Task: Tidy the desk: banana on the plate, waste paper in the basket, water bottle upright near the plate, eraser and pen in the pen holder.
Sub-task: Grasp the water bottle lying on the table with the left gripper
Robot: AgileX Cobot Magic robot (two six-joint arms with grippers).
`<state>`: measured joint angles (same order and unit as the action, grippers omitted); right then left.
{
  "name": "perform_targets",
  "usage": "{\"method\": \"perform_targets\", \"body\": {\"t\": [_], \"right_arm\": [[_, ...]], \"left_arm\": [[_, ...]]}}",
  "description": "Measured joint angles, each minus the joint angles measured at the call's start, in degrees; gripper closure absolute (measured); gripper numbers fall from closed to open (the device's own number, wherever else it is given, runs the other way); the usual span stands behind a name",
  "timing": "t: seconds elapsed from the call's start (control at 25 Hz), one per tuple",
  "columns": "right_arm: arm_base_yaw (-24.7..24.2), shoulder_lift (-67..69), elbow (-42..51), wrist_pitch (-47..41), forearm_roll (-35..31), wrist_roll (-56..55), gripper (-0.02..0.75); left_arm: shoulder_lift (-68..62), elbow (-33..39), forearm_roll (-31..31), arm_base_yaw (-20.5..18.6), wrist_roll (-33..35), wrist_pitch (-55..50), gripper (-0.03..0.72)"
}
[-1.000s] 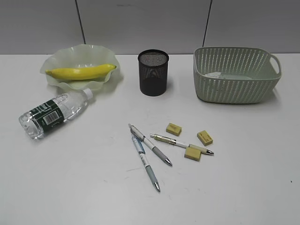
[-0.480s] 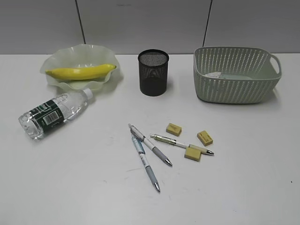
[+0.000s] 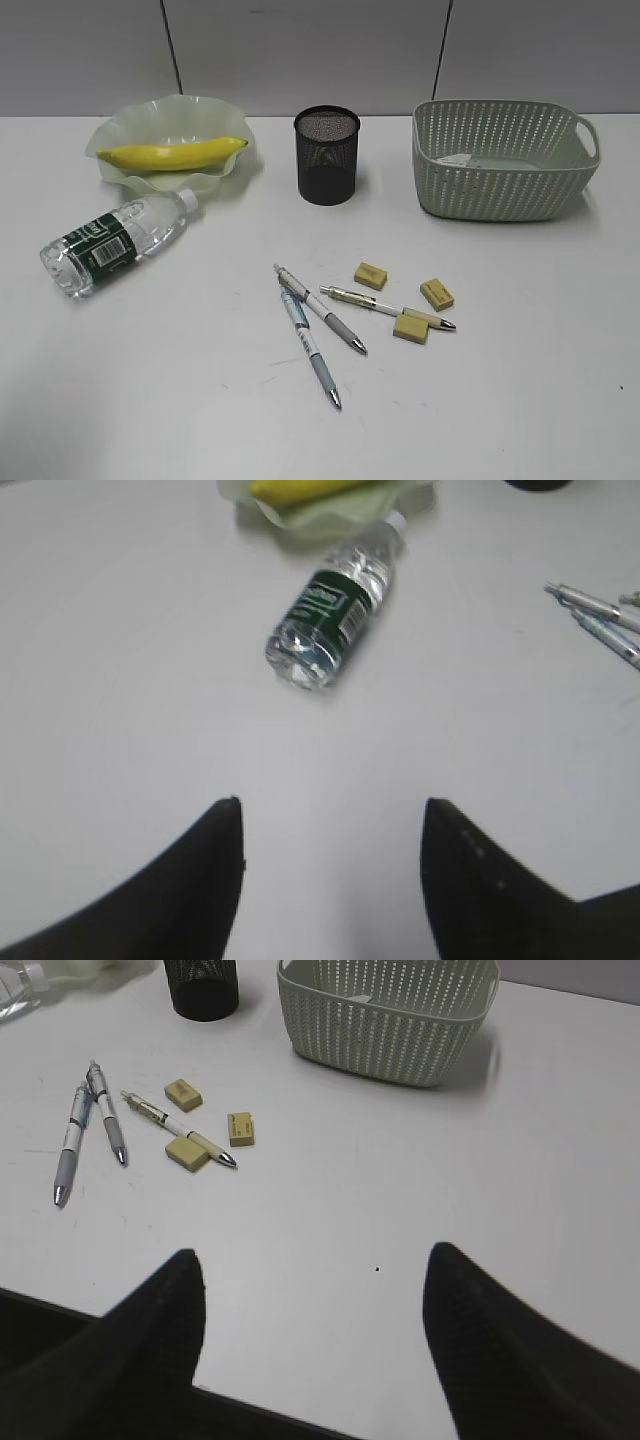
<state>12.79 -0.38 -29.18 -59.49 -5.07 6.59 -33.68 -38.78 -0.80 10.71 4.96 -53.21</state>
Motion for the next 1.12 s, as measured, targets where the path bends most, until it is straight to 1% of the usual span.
{"method": "perform_targets", "body": {"t": [0.12,0.24,0.44,0.52,0.68,0.76,0.88,1.0,1.12], "right_arm": [[0.0,0.0,0.0,0.0,0.0,0.0,0.199],[0.0,0.0,0.0,0.0,0.0,0.0,0.199],[0.0,0.0,0.0,0.0,0.0,0.0,0.199],[0.0,0.0,0.0,0.0,0.0,0.0,0.199],[0.0,0.0,0.0,0.0,0.0,0.0,0.199],[0.0,0.0,0.0,0.0,0.0,0.0,0.199],[0.0,0.0,0.0,0.0,0.0,0.0,0.199],[0.0,0.0,0.0,0.0,0.0,0.0,0.199],[0.0,0.0,0.0,0.0,0.0,0.0,0.199]], "left_arm": [[-15.6,-4.2,-2.4,0.0,1.3,0.3,0.232],[-29.6,-9.0,-3.0,0.0,3.9,0.6,0.21],[-48.0,-20.0,-3.0,0.0,7.4,0.8,0.11],[-54.3,-24.6,-3.0,0.0,9.1,1.6,0.094],[-64.6,-33.0,-2.7,0.5,15.1,1.7,0.09],[-69.4,-37.2,-2.6,1.0,16.8,0.6,0.09],[-76.3,-42.8,-1.1,2.0,17.9,-2.0,0.09],[-81.9,-48.0,1.7,3.1,18.7,-5.5,0.09],[-85.6,-51.2,4.0,4.0,19.3,-7.2,0.09]]}}
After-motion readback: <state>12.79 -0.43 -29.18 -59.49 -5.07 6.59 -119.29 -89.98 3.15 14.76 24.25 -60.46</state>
